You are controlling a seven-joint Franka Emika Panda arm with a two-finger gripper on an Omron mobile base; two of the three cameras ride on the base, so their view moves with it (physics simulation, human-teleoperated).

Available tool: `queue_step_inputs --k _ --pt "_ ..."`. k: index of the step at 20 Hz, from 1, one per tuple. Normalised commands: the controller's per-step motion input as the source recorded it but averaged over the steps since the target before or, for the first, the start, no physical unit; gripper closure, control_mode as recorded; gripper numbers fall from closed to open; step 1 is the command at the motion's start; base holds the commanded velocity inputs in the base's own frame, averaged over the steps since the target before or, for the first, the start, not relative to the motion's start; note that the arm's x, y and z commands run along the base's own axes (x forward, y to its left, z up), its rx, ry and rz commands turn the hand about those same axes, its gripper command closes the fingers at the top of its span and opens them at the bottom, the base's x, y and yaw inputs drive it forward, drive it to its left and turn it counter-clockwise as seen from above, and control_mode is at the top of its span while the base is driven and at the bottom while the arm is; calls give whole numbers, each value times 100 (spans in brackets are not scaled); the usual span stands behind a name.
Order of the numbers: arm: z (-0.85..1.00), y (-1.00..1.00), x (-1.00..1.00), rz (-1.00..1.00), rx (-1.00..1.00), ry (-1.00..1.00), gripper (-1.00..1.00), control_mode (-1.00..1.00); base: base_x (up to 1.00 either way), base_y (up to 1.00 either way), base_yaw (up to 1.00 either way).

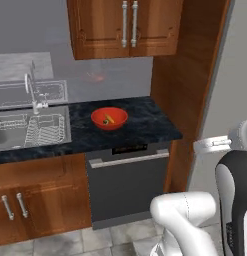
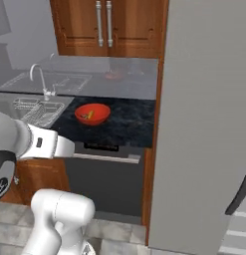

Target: Take the mushroom, lime, and carrot from the freezer and place them in the bowl on the counter.

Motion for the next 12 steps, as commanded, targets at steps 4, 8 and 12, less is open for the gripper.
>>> queue_step_inputs --k 4,8,12 --pt "0 0 0 0 0 0 -100 100 0 -100 -3" --pt "0 0 0 0 0 0 -100 100 0 -100 -1" --pt "0 0 0 0 0 0 -100 100 1 -99 0"
